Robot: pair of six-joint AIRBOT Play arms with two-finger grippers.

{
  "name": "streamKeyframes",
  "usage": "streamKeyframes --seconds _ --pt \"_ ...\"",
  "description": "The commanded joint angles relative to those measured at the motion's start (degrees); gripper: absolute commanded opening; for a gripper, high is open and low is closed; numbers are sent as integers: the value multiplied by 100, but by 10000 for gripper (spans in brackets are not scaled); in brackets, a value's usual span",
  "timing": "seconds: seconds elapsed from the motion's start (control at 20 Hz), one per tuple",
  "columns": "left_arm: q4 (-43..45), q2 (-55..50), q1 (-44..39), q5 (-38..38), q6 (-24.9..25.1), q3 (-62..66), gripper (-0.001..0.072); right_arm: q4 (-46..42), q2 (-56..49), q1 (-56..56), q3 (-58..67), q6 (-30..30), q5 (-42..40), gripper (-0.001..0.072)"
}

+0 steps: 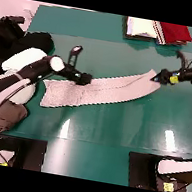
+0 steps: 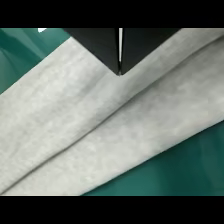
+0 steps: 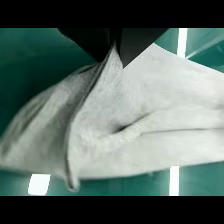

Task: Fold the shirts.

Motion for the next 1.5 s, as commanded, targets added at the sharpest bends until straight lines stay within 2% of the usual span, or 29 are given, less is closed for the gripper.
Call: streamKeyframes --seconds 0.0,0.25,0.55,0.7,0.85,1.0,1.25,1.3,1.4,1.45 --pt "-94 -938 -481 46 -85 903 20 37 645 496 575 295 186 9" --pt "-114 -1810 -697 -323 -131 1692 20 35 1176 1449 1213 828 201 9" --pt "-85 -1882 -671 -481 -118 1703 20 35 1215 2291 1755 1119 214 10" --pt "7 -1746 -474 -844 -118 1864 20 35 1213 2601 1851 1185 138 9" --pt "505 -1014 -13 -1073 -118 1880 20 39 1209 2933 1849 1259 26 9" --pt "1373 125 737 -1574 -116 1880 21 39 1207 3447 1849 1259 -267 9" --pt "2367 2028 1978 -1873 -114 1880 21 160 667 5121 1849 1252 -1554 10" --pt "2472 2306 2133 -1878 -116 1880 21 402 417 5510 1851 1224 -1930 27" --pt "2535 2662 2302 -1941 -114 1880 21 761 -74 6127 1851 944 -2719 364" --pt "2535 2758 2332 -1996 -116 1891 21 785 -249 6308 1853 933 -3034 387"
